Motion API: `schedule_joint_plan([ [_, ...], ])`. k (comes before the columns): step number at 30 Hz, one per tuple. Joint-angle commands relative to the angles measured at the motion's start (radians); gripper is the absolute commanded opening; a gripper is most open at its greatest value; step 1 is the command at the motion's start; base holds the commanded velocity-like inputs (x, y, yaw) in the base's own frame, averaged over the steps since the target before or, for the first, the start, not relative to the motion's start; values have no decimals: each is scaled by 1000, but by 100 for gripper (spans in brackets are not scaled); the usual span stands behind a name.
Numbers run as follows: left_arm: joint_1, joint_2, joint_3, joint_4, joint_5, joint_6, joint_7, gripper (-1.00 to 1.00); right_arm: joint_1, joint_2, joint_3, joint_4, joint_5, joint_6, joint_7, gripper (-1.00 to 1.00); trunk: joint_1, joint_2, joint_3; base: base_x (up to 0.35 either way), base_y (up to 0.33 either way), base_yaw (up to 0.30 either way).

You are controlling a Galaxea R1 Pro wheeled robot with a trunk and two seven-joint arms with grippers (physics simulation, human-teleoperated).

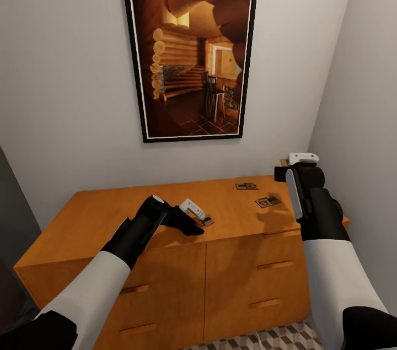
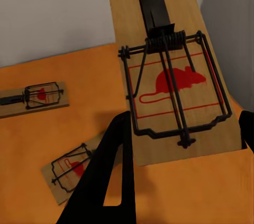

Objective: Take the four mousetraps from the cabinet in the bathroom and place them on the bathroom floor. Make sure all four end up on the same floor surface, and ensure that at least two of them are either under or directly next to the same bathroom sink.

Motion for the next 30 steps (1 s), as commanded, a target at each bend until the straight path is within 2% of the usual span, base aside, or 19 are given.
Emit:
schedule_joint_plan([
  [1,0,0,1,63,-25,-3,-9,-100,-1,-1,0,-1,3,5,2,-100,0,0,-1,0,0,0],
  [14,0,0,0,77,-27,-6,-9,-100,0,-4,0,-1,3,5,3,-100,0,0,-1,0,0,0],
  [20,1,0,1,52,-27,-8,-9,-100,-1,-4,0,-1,3,5,3,-100,0,0,-1,0,0,0],
  [22,1,0,2,20,-27,-6,-9,-100,-1,-4,0,-1,3,5,3,-100,0,0,-1,0,0,0],
  [25,1,1,3,-72,-26,-1,-11,-100,-1,-4,0,-1,3,5,3,-100,0,0,-1,0,0,0],
  [26,1,0,8,-141,-26,5,-13,-100,-1,-4,0,-1,4,5,3,-100,0,0,-1,0,0,0],
  [30,1,-1,45,-268,-25,62,-13,-100,-1,-4,0,-1,6,5,3,-100,0,0,-1,0,0,0],
])
